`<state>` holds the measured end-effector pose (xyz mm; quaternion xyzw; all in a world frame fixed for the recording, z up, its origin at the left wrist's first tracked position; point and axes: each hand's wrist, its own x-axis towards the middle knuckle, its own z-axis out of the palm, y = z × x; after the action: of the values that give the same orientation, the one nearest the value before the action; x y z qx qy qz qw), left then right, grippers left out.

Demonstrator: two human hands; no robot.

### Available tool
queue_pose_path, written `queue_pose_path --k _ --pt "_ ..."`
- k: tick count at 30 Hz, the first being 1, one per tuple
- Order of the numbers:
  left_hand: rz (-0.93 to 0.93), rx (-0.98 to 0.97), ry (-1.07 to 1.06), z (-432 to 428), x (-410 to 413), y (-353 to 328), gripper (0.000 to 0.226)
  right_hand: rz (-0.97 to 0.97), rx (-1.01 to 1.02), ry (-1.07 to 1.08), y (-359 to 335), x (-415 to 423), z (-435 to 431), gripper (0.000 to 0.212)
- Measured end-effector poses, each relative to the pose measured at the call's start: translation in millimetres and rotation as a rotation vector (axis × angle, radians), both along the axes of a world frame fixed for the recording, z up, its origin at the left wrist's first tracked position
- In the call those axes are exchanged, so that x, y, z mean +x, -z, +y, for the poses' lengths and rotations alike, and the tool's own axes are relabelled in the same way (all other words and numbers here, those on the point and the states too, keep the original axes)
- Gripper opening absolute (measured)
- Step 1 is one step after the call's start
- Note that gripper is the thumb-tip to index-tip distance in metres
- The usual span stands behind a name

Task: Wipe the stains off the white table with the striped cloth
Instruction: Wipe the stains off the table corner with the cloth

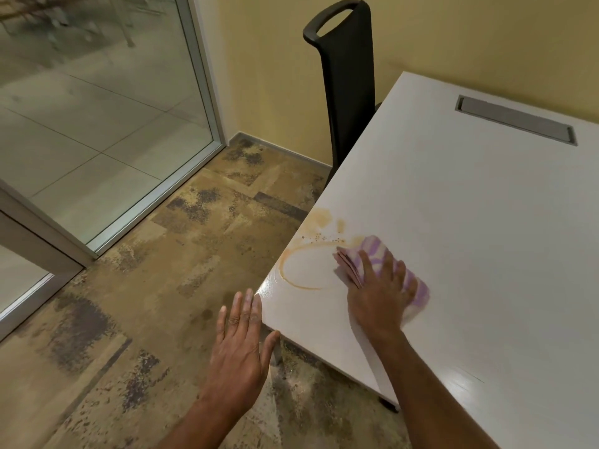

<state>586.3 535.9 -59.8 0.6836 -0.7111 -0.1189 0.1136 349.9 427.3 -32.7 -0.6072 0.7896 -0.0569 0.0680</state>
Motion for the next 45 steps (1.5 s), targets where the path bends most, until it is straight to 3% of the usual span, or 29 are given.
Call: queue_pose_path --k 10,14,17,24,29,34,39,45 --pt "0.07 -0.056 -0.039 -4 0 7 0.074 0.018 -0.021 -0.365 2 81 -49 0.064" --pt "0.099 -0.089 -0.089 -5 0 6 0.076 -0.015 -0.017 -0.564 5 99 -25 0.064" --pt "0.13 -0.107 -0.128 -3 4 2 0.08 -0.075 -0.038 -0.597 6 87 5 0.063" --pt "0.109 -0.077 -0.082 -11 3 -6 0.078 -0.024 -0.122 -0.421 12 11 51 0.066" --pt "0.082 -0.057 -0.076 -22 6 -4 0.075 0.087 -0.077 -0.152 7 -7 -1 0.057" --pt "0.083 -0.05 -0.062 -26 10 4 0.073 0.033 -0.059 -0.056 6 12 -69 0.054" --pt "0.091 -0.036 -0.052 -30 11 11 0.074 0.046 -0.061 -0.293 10 46 -97 0.057" --pt "0.102 -0.037 -0.071 -31 11 8 0.075 -0.015 -0.094 -0.59 13 66 -47 0.061"
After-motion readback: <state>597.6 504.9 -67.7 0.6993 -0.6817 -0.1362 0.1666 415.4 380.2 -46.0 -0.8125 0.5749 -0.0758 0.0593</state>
